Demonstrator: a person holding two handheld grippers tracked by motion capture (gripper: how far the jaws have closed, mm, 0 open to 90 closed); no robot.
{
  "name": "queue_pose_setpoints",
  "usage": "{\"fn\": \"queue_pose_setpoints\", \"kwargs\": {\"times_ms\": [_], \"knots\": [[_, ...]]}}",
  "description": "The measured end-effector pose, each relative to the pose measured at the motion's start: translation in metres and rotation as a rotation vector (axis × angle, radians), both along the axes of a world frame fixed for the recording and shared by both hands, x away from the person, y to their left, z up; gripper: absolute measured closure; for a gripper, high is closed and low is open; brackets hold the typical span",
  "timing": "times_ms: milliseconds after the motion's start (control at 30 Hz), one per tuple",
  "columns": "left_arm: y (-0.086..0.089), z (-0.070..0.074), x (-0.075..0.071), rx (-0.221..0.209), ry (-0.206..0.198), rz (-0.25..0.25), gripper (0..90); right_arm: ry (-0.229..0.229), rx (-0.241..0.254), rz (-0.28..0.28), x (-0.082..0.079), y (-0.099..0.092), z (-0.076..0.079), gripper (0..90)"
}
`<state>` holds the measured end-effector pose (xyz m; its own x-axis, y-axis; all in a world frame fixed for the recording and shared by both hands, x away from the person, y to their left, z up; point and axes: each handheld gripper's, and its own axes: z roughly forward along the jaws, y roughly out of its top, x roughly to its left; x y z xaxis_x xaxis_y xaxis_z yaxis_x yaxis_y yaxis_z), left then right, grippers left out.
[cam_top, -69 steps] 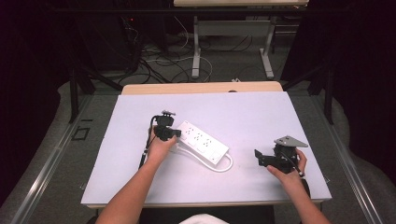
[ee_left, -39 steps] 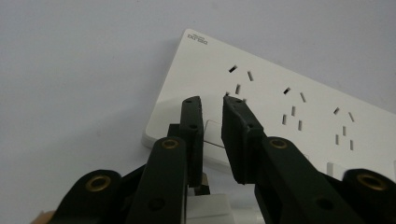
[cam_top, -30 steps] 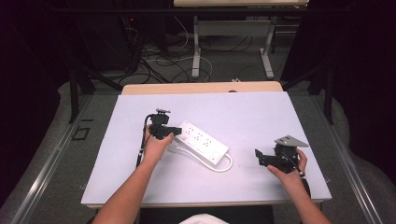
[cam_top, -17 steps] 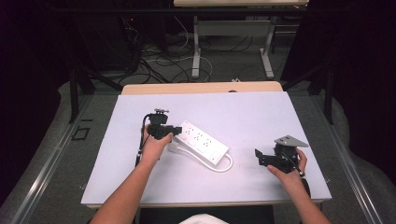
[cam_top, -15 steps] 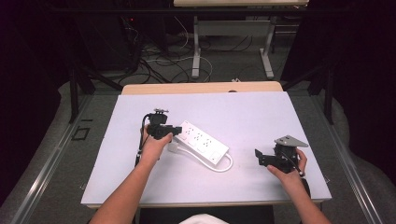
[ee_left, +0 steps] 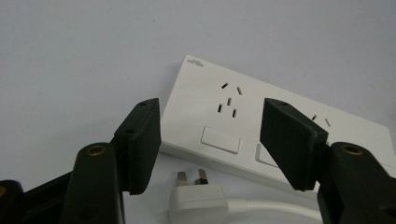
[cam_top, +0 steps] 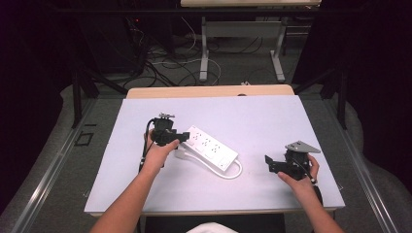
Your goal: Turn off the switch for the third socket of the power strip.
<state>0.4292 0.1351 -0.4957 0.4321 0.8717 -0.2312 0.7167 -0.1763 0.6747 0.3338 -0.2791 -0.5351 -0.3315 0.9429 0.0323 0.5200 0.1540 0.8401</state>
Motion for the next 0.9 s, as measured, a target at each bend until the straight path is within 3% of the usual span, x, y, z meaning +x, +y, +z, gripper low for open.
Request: {"fn": "queue_pose_setpoints", "kwargs": {"times_ms": [333, 900], "knots": [[0.004, 0.006, -0.005, 0.026, -0.015, 0.002, 32.9, 0.002, 0.0, -0.002, 0.0, 0.0, 0.0, 6.6], [0.014, 0.016, -0.016, 0.054, -0.076, -0.049, 30.6, -0.002, -0.004, -0.001, 0.0, 0.0, 0.0, 6.6]]}}
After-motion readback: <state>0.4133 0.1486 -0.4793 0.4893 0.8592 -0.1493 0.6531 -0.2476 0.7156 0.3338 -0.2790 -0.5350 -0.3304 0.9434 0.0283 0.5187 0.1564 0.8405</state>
